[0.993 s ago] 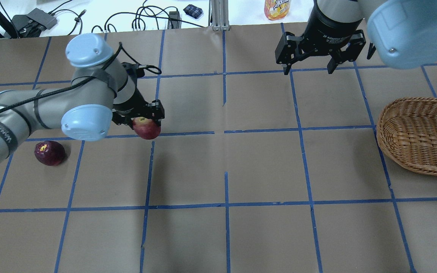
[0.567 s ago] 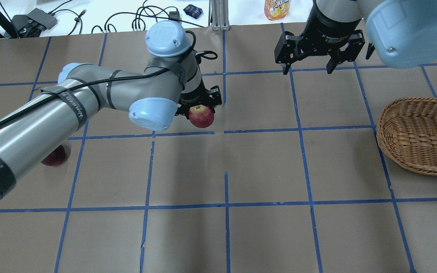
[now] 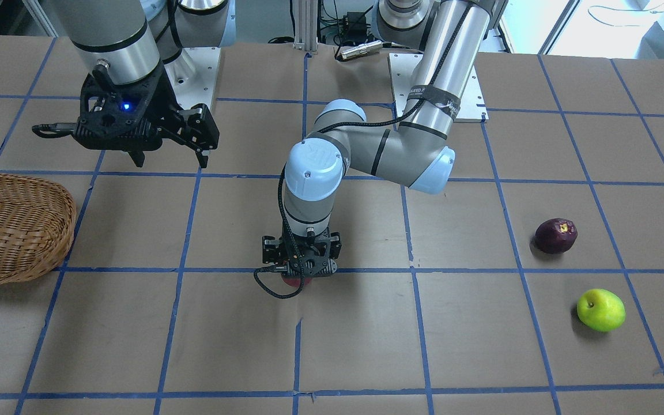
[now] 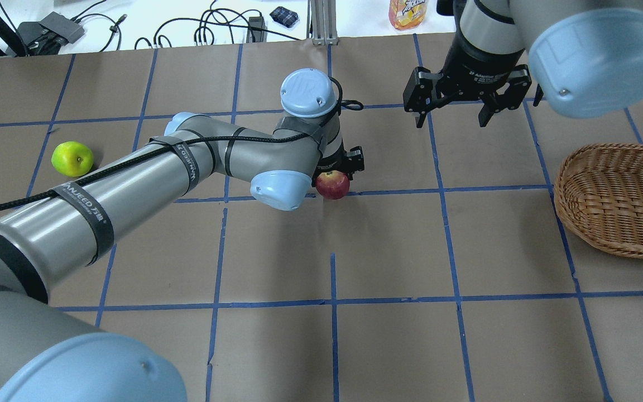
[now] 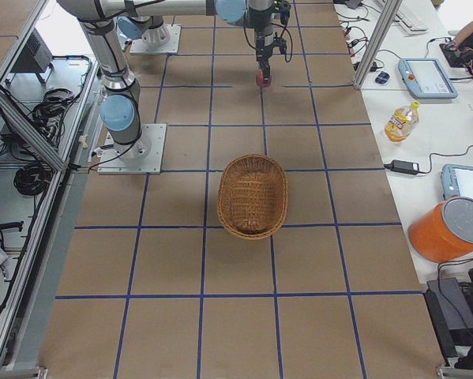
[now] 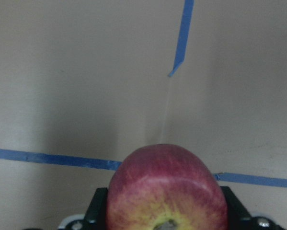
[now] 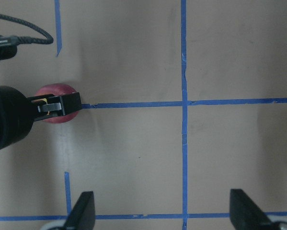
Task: Put all apples into basket
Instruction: 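Set the red-yellow apple down mid-table and raise the left gripper while the right arm approaches, then grasp the red-yellow apple with the right gripper while the left grasps the dark apple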
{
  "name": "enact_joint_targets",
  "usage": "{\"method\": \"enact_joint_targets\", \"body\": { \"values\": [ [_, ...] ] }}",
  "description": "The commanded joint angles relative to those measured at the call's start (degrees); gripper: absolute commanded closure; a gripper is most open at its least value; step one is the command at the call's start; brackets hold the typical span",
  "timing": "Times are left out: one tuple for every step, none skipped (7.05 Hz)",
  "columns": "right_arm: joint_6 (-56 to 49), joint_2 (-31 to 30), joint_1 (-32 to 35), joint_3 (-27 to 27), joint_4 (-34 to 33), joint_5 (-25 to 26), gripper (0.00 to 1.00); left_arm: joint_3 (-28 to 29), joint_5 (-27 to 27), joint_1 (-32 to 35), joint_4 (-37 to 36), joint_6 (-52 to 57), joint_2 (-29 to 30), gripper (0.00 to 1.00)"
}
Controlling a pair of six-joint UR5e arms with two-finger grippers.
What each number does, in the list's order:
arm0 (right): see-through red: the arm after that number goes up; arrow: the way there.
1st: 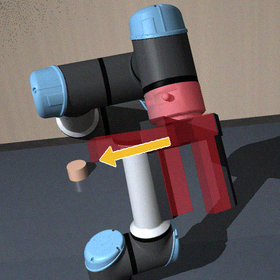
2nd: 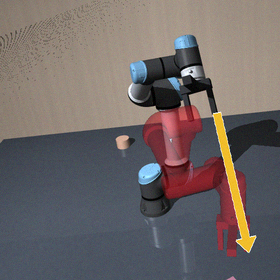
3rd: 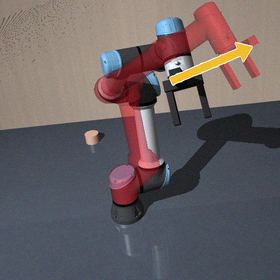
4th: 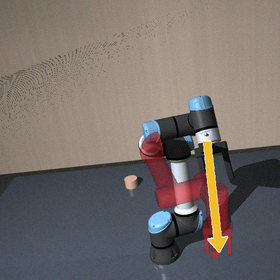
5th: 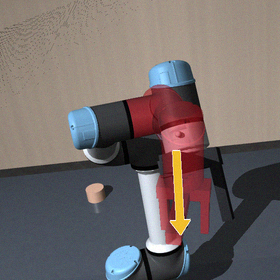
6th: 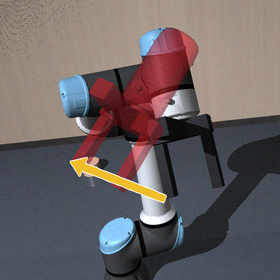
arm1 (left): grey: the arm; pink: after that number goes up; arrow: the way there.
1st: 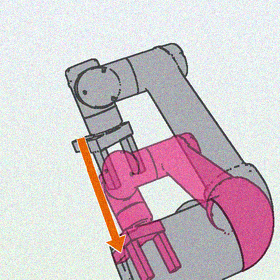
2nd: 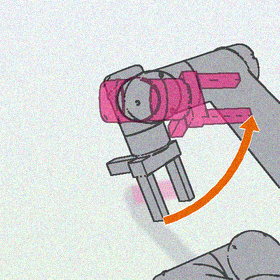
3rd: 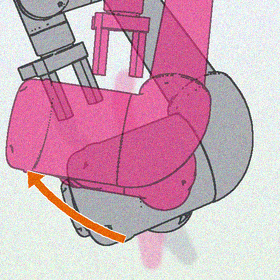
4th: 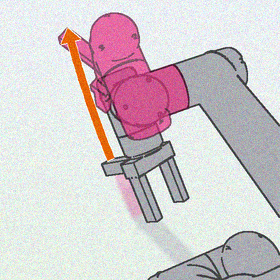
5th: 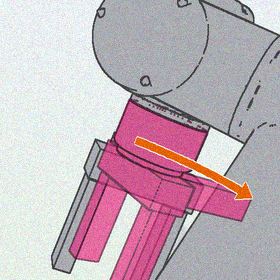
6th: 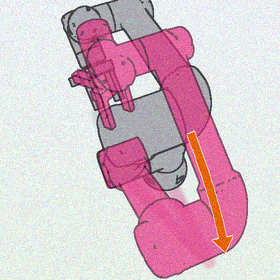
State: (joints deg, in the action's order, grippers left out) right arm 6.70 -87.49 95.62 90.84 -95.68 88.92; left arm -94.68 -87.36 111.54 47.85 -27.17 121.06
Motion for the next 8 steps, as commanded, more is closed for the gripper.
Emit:
{"method": "enact_joint_targets", "body": {
  "values": [
    [-0.19, 0.29, 0.18, 3.89, -3.43, 0.46, 0.00, 0.63, 0.78, -4.36, 3.36, 5.95, -2.12, 0.00],
    [-0.20, 1.78, 0.26, 6.69, -10.77, 0.37, 0.00, 1.16, 2.44, -9.10, 10.27, 10.60, -5.97, 0.00],
    [-0.28, 4.32, 0.27, 9.67, -15.10, 0.37, 0.00, 0.90, 0.63, -13.24, 17.56, 17.95, -10.10, 0.00],
    [-0.11, 7.56, 0.27, 10.14, -16.45, -0.41, 0.00, 0.20, -5.83, -20.06, 23.11, 27.34, -12.84, 0.00],
    [-0.28, 10.73, -0.08, 9.97, -19.08, -0.07, 0.00, -0.07, -6.50, -27.09, 25.60, 38.48, -15.48, 0.00],
    [0.24, 12.93, 0.00, 9.97, -22.41, -0.59, 0.00, -1.90, -6.77, -33.69, 25.89, 44.95, -17.07, 0.00],
    [5.46, 16.35, 1.31, 8.83, -26.44, -0.51, 0.00, -5.40, -7.03, -40.89, 25.11, 51.54, -17.26, 0.00],
    [11.61, 19.78, 6.02, 5.95, -29.88, -0.42, 0.00, -7.61, -7.47, -47.92, 22.67, 61.17, -17.26, 0.00]
  ]
}}
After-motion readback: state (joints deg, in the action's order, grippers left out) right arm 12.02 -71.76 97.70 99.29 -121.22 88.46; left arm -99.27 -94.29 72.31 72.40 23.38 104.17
